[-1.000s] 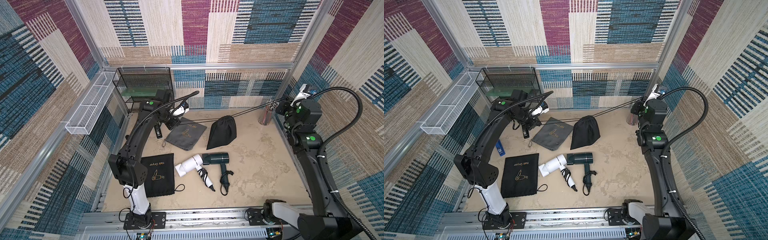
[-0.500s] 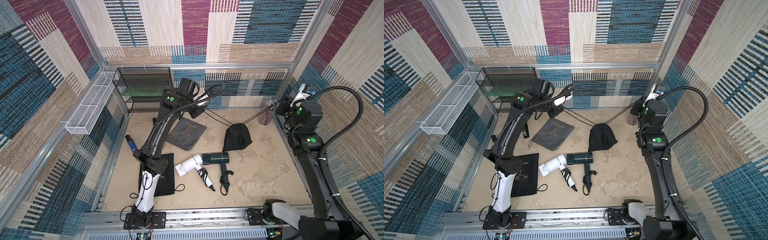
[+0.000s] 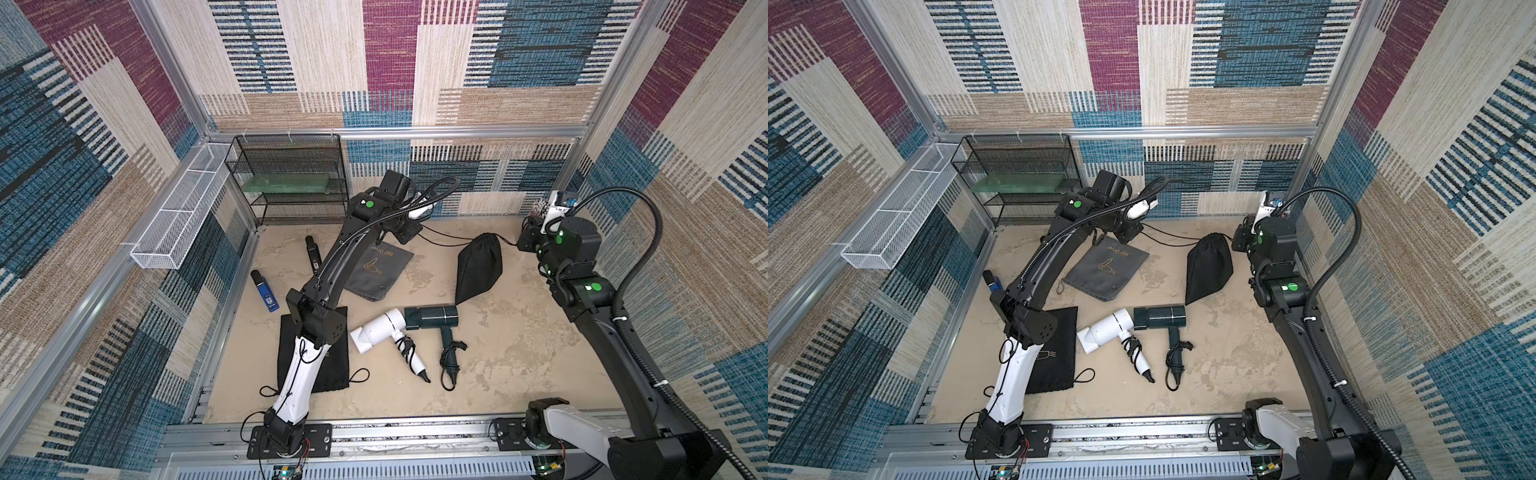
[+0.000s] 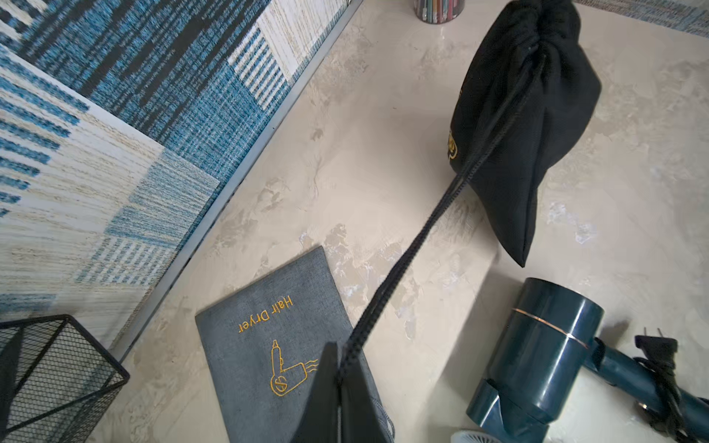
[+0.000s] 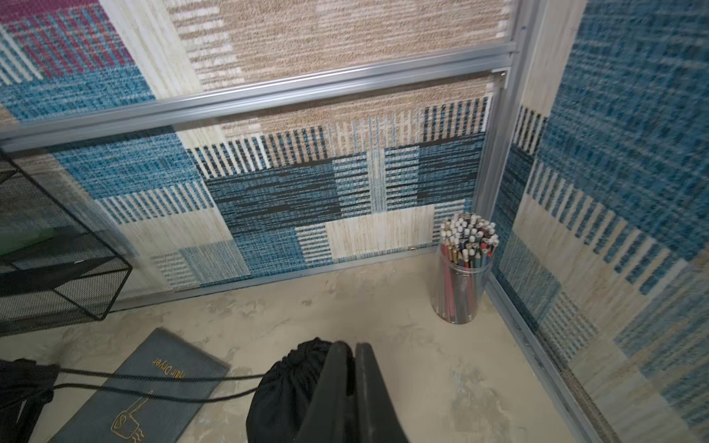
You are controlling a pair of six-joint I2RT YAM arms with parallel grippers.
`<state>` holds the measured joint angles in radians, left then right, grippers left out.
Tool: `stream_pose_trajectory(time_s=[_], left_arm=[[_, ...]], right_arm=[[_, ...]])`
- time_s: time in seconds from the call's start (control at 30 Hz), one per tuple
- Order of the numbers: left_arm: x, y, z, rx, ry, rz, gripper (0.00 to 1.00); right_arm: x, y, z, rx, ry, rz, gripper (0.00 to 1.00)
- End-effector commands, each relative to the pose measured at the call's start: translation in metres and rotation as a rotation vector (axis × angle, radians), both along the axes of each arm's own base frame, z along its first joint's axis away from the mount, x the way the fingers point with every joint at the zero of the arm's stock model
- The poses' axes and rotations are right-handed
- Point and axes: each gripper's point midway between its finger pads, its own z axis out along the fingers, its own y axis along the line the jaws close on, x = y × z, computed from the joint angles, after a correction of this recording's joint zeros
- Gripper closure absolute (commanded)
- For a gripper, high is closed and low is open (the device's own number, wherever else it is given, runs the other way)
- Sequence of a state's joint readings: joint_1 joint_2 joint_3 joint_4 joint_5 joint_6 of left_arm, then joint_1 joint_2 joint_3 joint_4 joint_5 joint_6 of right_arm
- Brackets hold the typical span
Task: Pack away hair dryers
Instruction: Place the drawstring bag at the center of the board.
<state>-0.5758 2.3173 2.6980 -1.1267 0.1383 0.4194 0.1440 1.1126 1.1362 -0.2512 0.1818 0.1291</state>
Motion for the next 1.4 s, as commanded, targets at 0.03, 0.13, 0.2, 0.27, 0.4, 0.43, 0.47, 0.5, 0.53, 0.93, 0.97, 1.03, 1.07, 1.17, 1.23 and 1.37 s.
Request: stream_pose_trajectory(time_s=[0.03,0.13,0.2,0.27,0.4,0.43,0.47,0.5,0.53,0.93,0.97,1.03,1.07,1.17,1.23,1.37], left_arm=[[0.002,-0.008,-0.010,-0.036,0.039,0.013,1.00],[0.003,-0.011,-0.018,-0.036,0.059,0.019,1.00],[0.002,-0.012,-0.022,-0.034,0.068,0.016,1.00],[0.001,-0.015,-0.024,-0.030,0.068,0.010,1.00],[-0.002,-0.021,-0.031,-0.030,0.087,-0.008,1.00],[-0.003,-0.023,-0.033,-0.028,0.091,-0.006,1.00],[-0.004,-0.025,-0.039,-0.025,0.104,-0.006,1.00],[-0.005,-0.026,-0.044,-0.023,0.118,-0.007,1.00],[-0.006,-0.026,-0.049,-0.020,0.134,-0.008,1.00],[-0.012,-0.039,-0.102,0.001,0.261,-0.013,1.00],[-0.013,-0.040,-0.103,0.000,0.263,-0.020,0.95],[-0.016,-0.043,-0.105,-0.001,0.271,-0.040,0.75],[-0.019,-0.043,-0.105,0.000,0.274,-0.052,0.63],[-0.024,-0.040,-0.095,0.004,0.262,-0.071,0.31],[-0.025,-0.033,-0.083,0.010,0.237,-0.059,0.19],[-0.026,-0.014,-0.060,0.023,0.210,-0.030,0.17]], right_arm=[[0.006,0.038,-0.045,0.068,0.096,0.110,1.00],[0.013,0.058,-0.090,0.124,0.203,0.145,1.00],[0.019,0.070,-0.115,0.153,0.265,0.168,1.00],[0.026,0.076,-0.135,0.170,0.325,0.165,1.00],[0.042,0.085,-0.173,0.176,0.395,0.165,1.00],[0.045,0.084,-0.181,0.169,0.413,0.154,1.00],[0.048,0.083,-0.187,0.163,0.425,0.143,1.00],[0.049,0.083,-0.192,0.155,0.436,0.138,1.00],[0.051,0.082,-0.196,0.151,0.443,0.137,1.00],[0.052,0.093,-0.237,0.133,0.603,0.241,0.80],[0.051,0.094,-0.235,0.137,0.601,0.248,0.79],[0.047,0.098,-0.228,0.155,0.593,0.268,0.73],[0.046,0.100,-0.224,0.159,0.590,0.279,0.67],[0.045,0.106,-0.209,0.158,0.575,0.301,0.53],[0.047,0.112,-0.196,0.159,0.548,0.320,0.47],[0.054,0.128,-0.185,0.190,0.501,0.378,0.45]])
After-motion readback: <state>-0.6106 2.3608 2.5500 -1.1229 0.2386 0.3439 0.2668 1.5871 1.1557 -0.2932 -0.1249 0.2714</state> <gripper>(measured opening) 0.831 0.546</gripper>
